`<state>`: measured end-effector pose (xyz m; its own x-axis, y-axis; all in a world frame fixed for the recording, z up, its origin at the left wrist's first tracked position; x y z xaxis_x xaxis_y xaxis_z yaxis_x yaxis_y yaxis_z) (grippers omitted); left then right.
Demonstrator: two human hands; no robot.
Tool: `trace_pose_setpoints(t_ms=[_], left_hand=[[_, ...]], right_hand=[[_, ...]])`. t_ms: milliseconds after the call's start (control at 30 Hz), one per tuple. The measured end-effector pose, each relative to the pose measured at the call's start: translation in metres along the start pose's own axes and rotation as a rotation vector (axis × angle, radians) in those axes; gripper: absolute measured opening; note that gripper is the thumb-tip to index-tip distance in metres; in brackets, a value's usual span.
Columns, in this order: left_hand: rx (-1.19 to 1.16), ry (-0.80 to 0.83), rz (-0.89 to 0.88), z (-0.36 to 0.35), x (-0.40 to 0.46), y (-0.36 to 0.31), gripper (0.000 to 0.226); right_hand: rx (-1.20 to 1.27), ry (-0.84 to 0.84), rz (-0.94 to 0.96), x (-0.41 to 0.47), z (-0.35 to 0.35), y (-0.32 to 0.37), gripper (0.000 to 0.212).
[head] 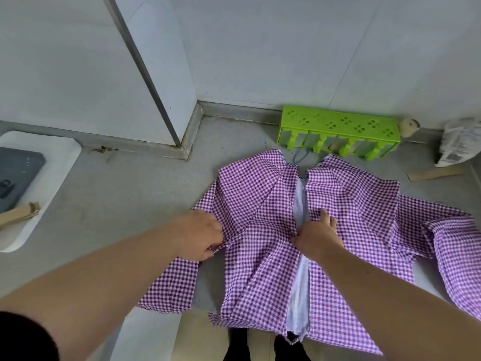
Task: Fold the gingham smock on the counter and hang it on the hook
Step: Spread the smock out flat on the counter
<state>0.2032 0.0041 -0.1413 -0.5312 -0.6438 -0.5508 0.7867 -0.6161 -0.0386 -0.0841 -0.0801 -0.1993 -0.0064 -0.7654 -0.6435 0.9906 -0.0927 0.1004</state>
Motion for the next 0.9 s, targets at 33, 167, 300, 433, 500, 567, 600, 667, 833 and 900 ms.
trace_pose_setpoints(t_ms=[33,167,300,433,500,567,600,667,833,900], left_hand=[[-0.003,0.05,-0.003,-0.01,0.001,-0.008,0.038],[0.036,0.138,0.008,-0.031,-0.004,-0.018,0.043],[0.009,0.252,0.307,-0.054,-0.021,0.01,0.051],[-0.82,-0.129,1.107,-0.076,-0.068,0.087,0.071],[-1.07,-0.477,1.383,-0.06,-0.1,0.106,0.087],[-1.162,-0.526,1.538,-0.05,-0.11,0.115,0.091],[-1.125,-0.466,1.502,-0.044,-0.108,0.121,0.084],[-0.714,-0.131,1.241,-0.025,-0.088,0.112,0.047],[-0.053,0.073,0.118,0.016,-0.02,0.006,0.03],[-0.094,0.197,0.023,0.006,-0.008,-0.018,0.036]], right_hand=[[-0.009,-0.001,-0.001,0.002,-0.001,-0.001,0.08],[-0.042,-0.006,-0.006,0.01,-0.003,-0.004,0.082],[-0.044,-0.007,-0.013,0.014,-0.007,-0.006,0.085],[-0.064,-0.015,-0.013,0.018,-0.01,-0.008,0.082],[-0.072,-0.015,-0.021,0.017,-0.009,-0.008,0.081],[-0.083,-0.01,-0.031,0.017,-0.009,-0.007,0.08],[-0.084,-0.006,-0.035,0.017,-0.009,-0.007,0.08],[-0.086,-0.005,-0.035,0.017,-0.009,-0.007,0.08],[-0.094,-0.022,-0.024,0.018,-0.009,-0.008,0.08],[-0.113,-0.029,-0.01,0.022,-0.012,-0.009,0.081]])
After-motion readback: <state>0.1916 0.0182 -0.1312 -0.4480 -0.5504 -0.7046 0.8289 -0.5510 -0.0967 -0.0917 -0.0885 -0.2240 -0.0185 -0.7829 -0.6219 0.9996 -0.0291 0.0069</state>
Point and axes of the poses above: each hand's wrist, its own x-axis towards the middle knuckle, its own z-axis out of the back of the hand, y = z × x, the point moved 5 cm from there along x, towards the middle knuckle
